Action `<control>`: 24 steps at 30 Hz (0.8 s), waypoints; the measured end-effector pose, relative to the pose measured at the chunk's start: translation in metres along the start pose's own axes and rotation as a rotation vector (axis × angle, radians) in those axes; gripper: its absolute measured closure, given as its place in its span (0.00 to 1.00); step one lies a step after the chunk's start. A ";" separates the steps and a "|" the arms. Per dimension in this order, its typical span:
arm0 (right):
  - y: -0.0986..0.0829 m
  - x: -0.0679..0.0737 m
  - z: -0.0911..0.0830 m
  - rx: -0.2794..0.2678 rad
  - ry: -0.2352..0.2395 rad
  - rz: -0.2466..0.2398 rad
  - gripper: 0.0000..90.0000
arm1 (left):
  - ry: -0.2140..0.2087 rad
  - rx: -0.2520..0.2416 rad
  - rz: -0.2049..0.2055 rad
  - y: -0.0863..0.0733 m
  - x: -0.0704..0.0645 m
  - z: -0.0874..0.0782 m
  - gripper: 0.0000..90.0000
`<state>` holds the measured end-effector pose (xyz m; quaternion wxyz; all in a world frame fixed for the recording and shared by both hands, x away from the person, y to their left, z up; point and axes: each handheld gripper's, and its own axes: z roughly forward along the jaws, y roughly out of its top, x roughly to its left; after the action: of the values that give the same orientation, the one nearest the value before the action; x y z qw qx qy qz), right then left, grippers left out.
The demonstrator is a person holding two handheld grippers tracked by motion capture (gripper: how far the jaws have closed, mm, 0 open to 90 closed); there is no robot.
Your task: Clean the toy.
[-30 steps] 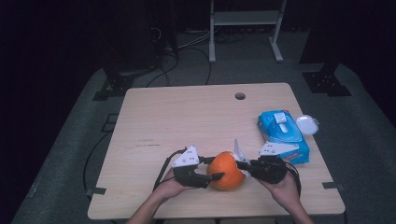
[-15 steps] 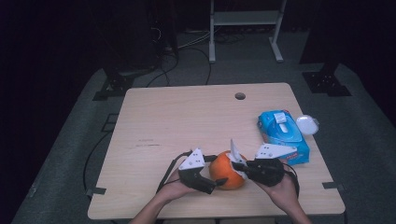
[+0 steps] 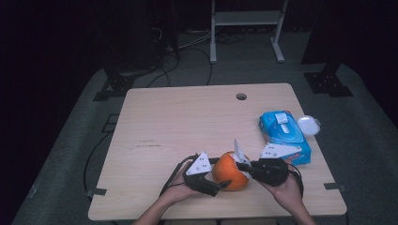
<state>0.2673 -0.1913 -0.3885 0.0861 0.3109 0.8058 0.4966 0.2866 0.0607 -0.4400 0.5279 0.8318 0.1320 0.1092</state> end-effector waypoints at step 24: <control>0.009 0.023 0.005 -0.002 -0.014 -0.088 0.96 | -0.023 -0.015 0.022 0.004 -0.006 -0.001 0.40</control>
<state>0.2550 -0.1717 -0.3794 0.1141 0.2786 0.8174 0.4911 0.2813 0.0578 -0.4359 0.5344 0.8304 0.1162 0.1066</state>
